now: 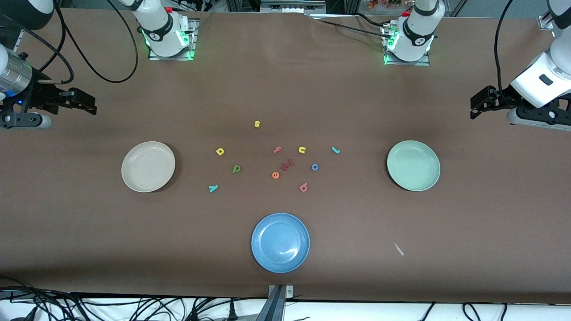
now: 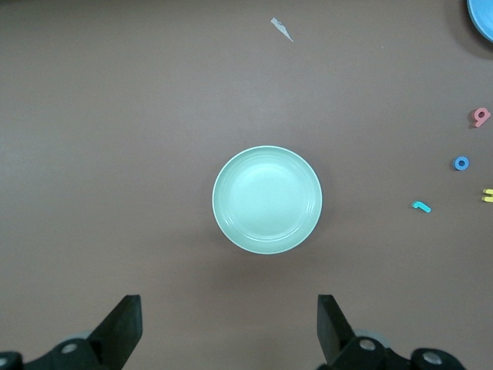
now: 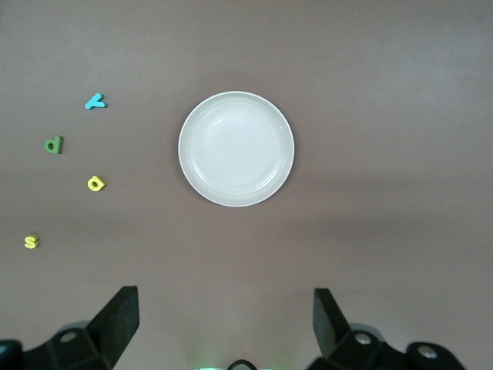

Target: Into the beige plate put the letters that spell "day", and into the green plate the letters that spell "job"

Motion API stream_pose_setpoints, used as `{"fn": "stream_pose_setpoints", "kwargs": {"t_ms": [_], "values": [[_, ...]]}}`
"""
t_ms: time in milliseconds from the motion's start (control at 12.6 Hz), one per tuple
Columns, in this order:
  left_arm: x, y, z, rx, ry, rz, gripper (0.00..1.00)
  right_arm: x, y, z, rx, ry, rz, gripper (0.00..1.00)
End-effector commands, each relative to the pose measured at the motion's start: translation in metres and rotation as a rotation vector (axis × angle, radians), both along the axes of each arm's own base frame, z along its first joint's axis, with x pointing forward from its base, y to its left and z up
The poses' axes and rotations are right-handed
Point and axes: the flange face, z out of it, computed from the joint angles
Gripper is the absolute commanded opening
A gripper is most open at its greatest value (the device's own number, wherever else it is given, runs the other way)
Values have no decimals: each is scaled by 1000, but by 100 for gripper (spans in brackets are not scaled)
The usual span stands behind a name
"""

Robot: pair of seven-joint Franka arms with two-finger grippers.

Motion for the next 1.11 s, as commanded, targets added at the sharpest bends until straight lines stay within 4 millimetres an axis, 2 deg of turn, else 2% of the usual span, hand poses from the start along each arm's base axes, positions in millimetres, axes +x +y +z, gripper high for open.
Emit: {"fn": "stream_pose_setpoints", "kwargs": {"t_ms": [0,159,397,556,714,1032], "values": [[2,-4,-16,13,47,-16,100,-2,-2,3,20,5,6,100],[1,-9,-31,16,111,-21,100,-2,-2,3,20,5,7,100],[11,-14,-56,2,157,-12,100,-5,-2,0,17,32,-7,100],[16,-35,-73,10,179,56,100,-6,6,-5,19,46,14,100],[20,-63,-88,4,191,167,100,-8,11,-8,20,63,26,100],[20,-122,-118,26,208,407,100,-9,45,-29,94,95,49,100]]}}
